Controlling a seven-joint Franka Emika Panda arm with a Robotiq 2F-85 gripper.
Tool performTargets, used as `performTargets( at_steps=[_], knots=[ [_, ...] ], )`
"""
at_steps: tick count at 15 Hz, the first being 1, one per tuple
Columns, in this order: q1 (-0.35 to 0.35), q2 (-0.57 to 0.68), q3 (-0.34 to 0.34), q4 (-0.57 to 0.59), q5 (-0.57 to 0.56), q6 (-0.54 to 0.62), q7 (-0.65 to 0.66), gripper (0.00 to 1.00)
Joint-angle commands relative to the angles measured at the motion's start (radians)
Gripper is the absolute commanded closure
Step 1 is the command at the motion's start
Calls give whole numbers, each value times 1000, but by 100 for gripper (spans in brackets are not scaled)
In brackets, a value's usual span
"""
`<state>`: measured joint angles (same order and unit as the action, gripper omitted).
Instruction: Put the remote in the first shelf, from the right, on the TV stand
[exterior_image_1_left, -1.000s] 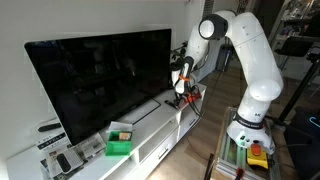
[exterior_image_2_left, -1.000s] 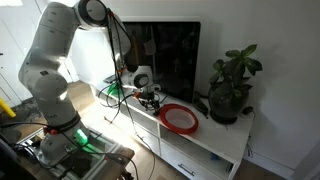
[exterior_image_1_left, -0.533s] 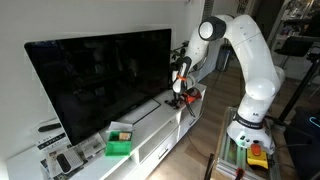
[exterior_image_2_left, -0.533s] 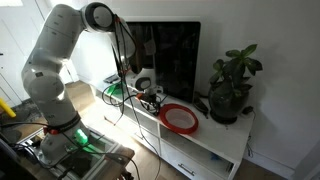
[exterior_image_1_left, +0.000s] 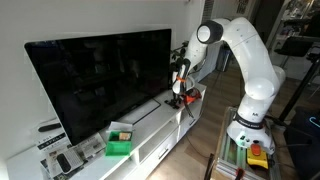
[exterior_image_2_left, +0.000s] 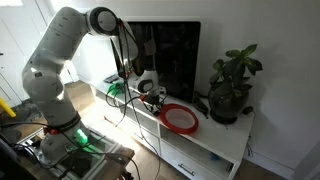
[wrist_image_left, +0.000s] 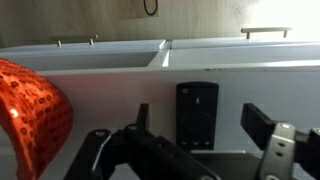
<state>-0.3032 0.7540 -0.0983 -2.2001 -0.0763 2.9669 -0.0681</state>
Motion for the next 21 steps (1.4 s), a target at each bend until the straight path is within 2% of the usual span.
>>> performTargets(
  at_steps=[1,2,7,12,17,20,21],
  knots=[
    [1,41,2,41,22,7,-16,37],
    [-4,46,8,47,23,3,-20,47],
    [2,65,12,66,21,0,-21,81],
    [40,-16,-22,5,10,-23,-8,83],
    [61,-155,-31,-98,-13,-13,-40,83],
    [94,-256,-60,-169,-23,-42,-41,83],
    [120,-286,-90,-193,-30,-54,-26,83]
  ],
)
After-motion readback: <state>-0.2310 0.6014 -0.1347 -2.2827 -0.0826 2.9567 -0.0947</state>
